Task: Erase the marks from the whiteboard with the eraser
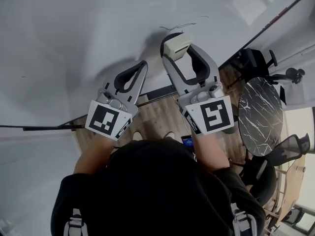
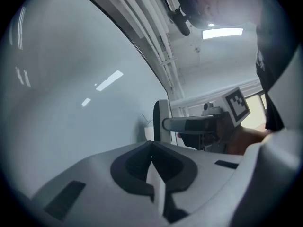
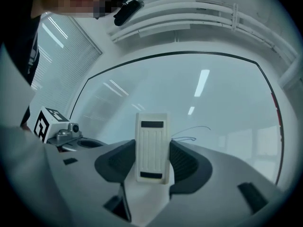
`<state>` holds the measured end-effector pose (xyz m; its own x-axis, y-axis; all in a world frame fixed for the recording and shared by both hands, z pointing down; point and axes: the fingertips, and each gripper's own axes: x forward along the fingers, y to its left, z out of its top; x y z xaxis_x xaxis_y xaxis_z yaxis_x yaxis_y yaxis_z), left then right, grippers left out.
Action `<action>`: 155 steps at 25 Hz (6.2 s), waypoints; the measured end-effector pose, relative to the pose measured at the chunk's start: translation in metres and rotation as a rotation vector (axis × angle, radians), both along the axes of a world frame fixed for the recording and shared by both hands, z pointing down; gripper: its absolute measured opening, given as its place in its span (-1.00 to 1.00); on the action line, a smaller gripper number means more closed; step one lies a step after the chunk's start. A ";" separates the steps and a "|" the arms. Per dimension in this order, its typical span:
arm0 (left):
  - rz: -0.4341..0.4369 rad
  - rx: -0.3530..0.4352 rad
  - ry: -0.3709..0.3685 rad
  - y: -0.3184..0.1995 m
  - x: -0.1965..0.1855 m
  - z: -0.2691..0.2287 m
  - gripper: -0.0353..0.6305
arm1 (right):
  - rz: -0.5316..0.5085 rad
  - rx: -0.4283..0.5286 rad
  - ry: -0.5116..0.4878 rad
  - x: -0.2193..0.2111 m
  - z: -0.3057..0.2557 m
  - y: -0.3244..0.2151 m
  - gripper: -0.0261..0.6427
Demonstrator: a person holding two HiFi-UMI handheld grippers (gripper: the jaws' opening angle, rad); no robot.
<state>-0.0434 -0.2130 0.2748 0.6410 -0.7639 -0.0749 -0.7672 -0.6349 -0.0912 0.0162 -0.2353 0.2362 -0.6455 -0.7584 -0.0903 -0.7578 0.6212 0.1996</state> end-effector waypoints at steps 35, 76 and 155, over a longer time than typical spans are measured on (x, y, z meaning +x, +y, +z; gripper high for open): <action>-0.157 0.034 -0.017 0.000 -0.016 -0.019 -0.88 | 0.264 0.066 -0.046 0.098 -0.027 -0.083 -0.25; -0.238 0.048 -0.004 0.013 -0.062 -0.020 -0.88 | 0.028 0.124 0.101 -0.059 -0.023 -0.019 -0.25; 0.146 -0.121 -0.076 0.039 0.030 0.109 -0.88 | -0.157 -0.211 -0.105 0.073 0.156 0.046 -0.25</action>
<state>-0.0137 -0.1742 0.3838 0.7460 -0.6628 0.0644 -0.6599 -0.7488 -0.0621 0.0894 -0.1898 0.3925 -0.7521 -0.6590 -0.0138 -0.6587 0.7522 -0.0206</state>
